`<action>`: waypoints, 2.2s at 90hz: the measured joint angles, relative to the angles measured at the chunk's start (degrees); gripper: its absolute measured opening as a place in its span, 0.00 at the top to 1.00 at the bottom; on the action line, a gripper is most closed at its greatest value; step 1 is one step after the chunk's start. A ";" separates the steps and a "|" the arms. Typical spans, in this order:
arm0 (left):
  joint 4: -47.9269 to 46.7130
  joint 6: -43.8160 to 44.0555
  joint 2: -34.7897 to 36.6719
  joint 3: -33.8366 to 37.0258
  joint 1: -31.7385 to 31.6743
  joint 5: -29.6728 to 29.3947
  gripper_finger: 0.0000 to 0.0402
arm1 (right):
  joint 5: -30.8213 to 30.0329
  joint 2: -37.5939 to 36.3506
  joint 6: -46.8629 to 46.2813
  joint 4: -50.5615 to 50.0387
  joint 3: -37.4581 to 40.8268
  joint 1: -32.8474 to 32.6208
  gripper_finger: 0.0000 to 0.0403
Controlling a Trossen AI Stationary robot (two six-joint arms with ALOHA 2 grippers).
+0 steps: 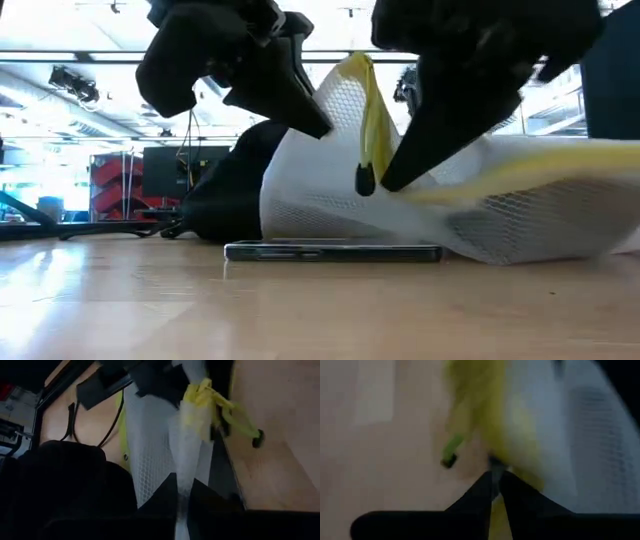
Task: Unpack backpack
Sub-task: Open the zip bag
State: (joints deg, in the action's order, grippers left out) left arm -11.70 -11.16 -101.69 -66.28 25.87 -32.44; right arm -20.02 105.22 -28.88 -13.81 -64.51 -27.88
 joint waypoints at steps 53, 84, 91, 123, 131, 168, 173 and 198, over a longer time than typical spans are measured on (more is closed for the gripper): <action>1.60 -0.04 0.00 0.00 -0.15 0.30 1.00 | -2.33 -0.01 -1.01 9.04 0.02 0.66 0.54; 1.69 -0.09 0.00 0.00 -0.30 0.37 1.00 | 0.85 0.03 0.99 6.65 0.02 0.90 0.93; 1.80 -0.09 0.00 0.00 -0.42 0.41 1.00 | 1.79 0.05 1.40 6.20 0.02 0.90 0.98; 4.79 -2.22 -0.02 0.00 -1.25 4.51 1.00 | 4.20 0.08 0.43 4.70 0.02 0.86 1.00; 4.76 -3.65 -0.02 0.00 -1.27 6.50 0.98 | 4.20 0.08 0.02 4.51 0.02 0.84 1.00; 9.83 -5.31 -0.02 0.00 -1.22 7.95 0.73 | 4.18 0.12 -0.02 4.50 0.02 0.84 1.00; 10.36 -5.31 -0.02 0.00 -1.25 7.93 0.71 | 4.16 0.12 -0.04 4.49 0.02 0.84 1.00; 10.87 -5.34 -0.02 0.00 -1.29 7.93 0.90 | 4.09 0.10 -0.07 4.45 0.02 0.84 1.00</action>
State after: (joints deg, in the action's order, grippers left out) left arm -0.83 -16.50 -101.71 -66.28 24.58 -24.51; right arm -15.92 105.32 -28.95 -9.37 -64.49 -27.05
